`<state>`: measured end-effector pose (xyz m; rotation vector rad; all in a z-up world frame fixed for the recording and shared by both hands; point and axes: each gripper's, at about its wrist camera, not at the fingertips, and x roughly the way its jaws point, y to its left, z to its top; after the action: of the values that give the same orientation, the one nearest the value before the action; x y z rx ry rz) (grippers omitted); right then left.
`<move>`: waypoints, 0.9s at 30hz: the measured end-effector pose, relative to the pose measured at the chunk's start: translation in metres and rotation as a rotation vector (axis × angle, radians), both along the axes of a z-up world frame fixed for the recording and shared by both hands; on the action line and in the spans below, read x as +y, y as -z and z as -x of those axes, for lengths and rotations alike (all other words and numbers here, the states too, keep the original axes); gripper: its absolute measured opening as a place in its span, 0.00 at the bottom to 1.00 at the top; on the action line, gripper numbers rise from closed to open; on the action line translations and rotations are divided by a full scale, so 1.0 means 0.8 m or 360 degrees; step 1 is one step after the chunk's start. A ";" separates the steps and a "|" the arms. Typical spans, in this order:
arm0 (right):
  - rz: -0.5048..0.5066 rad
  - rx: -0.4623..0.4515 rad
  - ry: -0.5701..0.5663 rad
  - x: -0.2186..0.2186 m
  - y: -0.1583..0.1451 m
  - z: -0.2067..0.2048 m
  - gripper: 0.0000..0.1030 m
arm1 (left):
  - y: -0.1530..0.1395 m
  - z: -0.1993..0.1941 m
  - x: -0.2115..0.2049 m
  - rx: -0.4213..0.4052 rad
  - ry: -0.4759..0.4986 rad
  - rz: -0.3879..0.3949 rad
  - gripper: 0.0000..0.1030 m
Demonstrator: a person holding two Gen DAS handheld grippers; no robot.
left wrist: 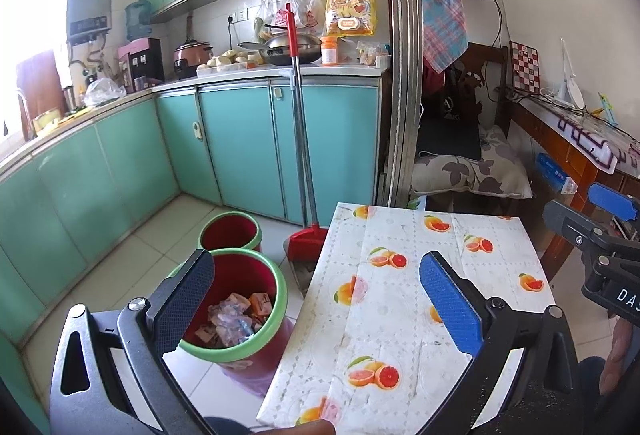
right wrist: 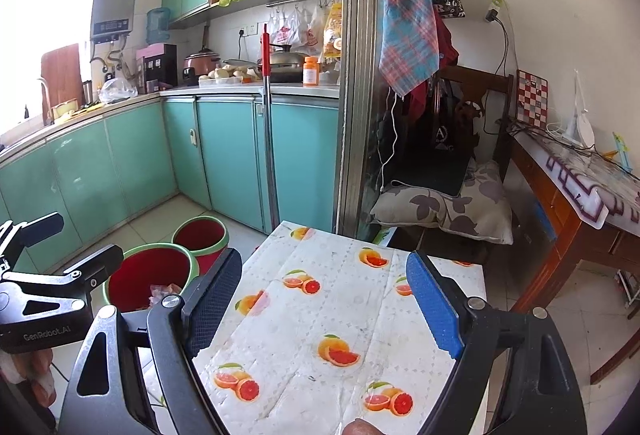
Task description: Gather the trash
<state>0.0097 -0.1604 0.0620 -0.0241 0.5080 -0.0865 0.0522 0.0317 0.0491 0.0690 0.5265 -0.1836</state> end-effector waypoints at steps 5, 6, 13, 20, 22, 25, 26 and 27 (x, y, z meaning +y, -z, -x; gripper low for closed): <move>0.0006 -0.0004 -0.0005 0.003 -0.004 -0.002 0.82 | 0.000 -0.001 0.001 0.0008 -0.0008 0.0001 1.00; 0.0007 -0.0002 -0.0010 0.005 -0.004 -0.003 0.82 | 0.000 -0.001 0.001 0.0006 -0.0006 0.0003 1.00; 0.0013 -0.0002 -0.0029 0.009 -0.006 -0.008 0.82 | 0.000 0.000 0.006 0.0001 -0.0017 0.0016 1.00; 0.0035 0.0003 -0.0033 0.011 -0.003 -0.012 0.82 | -0.001 -0.001 0.010 -0.0004 -0.0026 0.0026 1.00; 0.0041 0.0010 -0.0035 0.013 -0.004 -0.014 0.82 | -0.002 -0.001 0.011 -0.0003 -0.0027 0.0032 1.00; 0.0034 0.0008 -0.0033 0.014 -0.003 -0.015 0.82 | -0.003 0.000 0.014 -0.0020 -0.0030 0.0041 1.00; 0.0033 0.0009 -0.0032 0.014 -0.003 -0.015 0.82 | -0.003 0.001 0.015 -0.0034 -0.0038 0.0055 1.00; 0.0035 0.0008 -0.0032 0.014 -0.003 -0.014 0.82 | -0.004 0.002 0.017 -0.0043 -0.0053 0.0069 1.00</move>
<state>0.0212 -0.1495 0.0644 -0.0513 0.5118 -0.0723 0.0506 0.0452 0.0523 0.0205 0.4965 -0.1611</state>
